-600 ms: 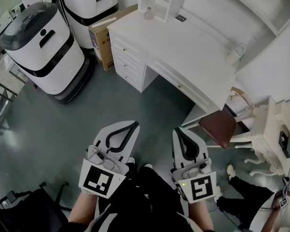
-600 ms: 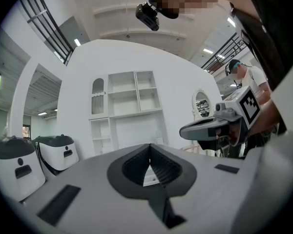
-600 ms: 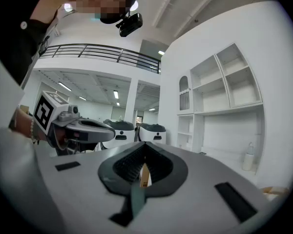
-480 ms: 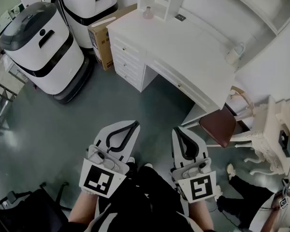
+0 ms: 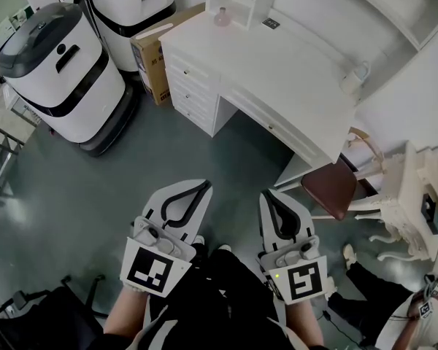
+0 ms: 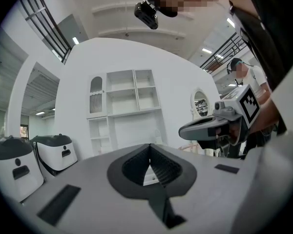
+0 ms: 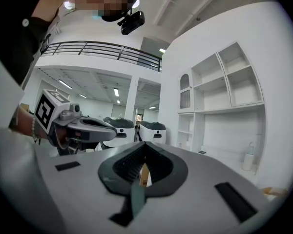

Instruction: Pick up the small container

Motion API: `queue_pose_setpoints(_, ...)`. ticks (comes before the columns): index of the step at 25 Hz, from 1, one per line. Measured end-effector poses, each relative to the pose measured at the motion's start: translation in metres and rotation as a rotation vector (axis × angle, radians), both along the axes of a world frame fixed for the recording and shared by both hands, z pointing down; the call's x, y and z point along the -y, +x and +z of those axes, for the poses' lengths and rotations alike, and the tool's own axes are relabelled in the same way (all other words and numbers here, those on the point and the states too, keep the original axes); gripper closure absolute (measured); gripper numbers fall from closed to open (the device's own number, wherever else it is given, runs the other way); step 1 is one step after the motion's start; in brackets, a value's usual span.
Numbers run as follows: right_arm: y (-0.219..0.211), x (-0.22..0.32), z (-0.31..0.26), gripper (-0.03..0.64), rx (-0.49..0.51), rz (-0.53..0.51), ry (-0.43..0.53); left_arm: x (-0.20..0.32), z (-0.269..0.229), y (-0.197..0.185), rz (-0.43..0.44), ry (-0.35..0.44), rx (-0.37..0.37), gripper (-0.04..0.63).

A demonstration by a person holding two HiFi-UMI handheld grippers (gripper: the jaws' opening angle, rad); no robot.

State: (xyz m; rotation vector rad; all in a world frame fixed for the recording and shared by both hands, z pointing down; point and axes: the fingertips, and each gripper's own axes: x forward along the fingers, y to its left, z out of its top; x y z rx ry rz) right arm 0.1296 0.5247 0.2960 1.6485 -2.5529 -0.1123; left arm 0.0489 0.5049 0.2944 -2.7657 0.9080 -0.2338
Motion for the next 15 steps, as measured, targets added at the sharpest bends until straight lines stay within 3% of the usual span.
queue_pose_setpoints(6,-0.009,0.005,-0.001,0.615,-0.035,0.007,0.01,0.006,-0.001,-0.008,0.0,0.002,-0.005,0.594)
queue_pose_setpoints(15,-0.033,0.013,-0.003,0.615,-0.01,0.007,0.012,0.011,-0.005,-0.037,-0.015,0.025,-0.011,0.594)
